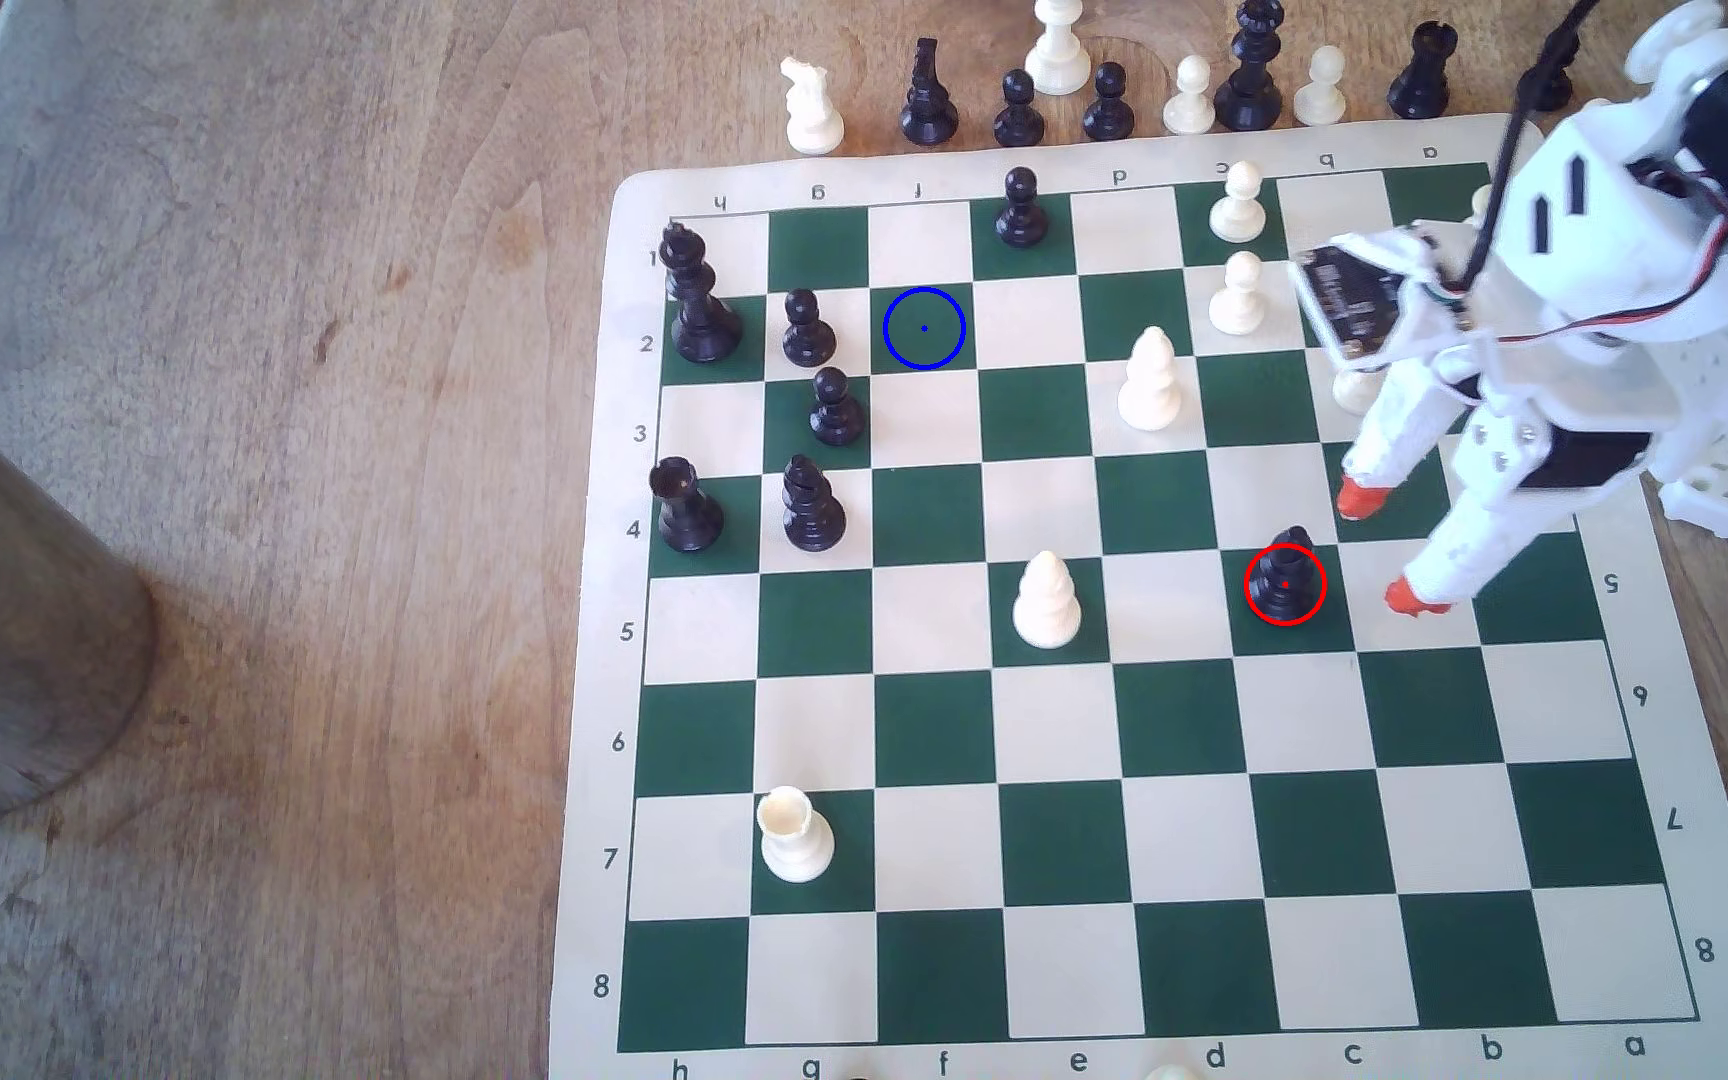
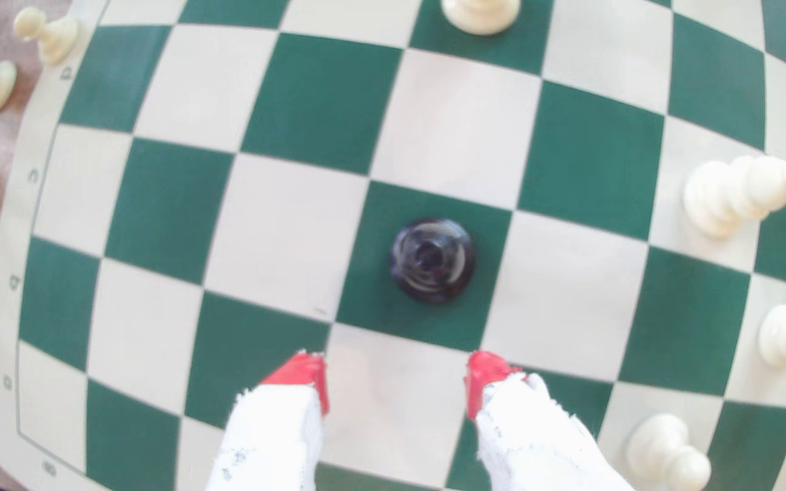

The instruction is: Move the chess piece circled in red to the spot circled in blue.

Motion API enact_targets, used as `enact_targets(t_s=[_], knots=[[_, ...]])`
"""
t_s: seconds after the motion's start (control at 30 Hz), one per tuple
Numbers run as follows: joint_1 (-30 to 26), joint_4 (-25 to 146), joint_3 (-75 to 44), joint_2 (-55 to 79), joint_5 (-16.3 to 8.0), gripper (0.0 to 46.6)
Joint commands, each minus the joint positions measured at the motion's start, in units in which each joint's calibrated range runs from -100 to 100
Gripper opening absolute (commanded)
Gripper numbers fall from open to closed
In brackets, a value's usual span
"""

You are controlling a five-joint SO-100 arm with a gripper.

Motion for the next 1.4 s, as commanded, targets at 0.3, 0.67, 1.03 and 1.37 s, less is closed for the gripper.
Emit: enact_targets(t_s=[0.3, 0.67, 1.03, 1.37], knots=[[3.5, -8.3, -6.0, 9.1, 0.5, 15.9], [4.3, -11.9, -9.1, 10.9, -0.2, 15.8], [3.6, -15.5, -9.6, 14.1, -1.2, 15.5], [2.2, -15.6, -9.4, 14.1, -1.6, 9.2]])
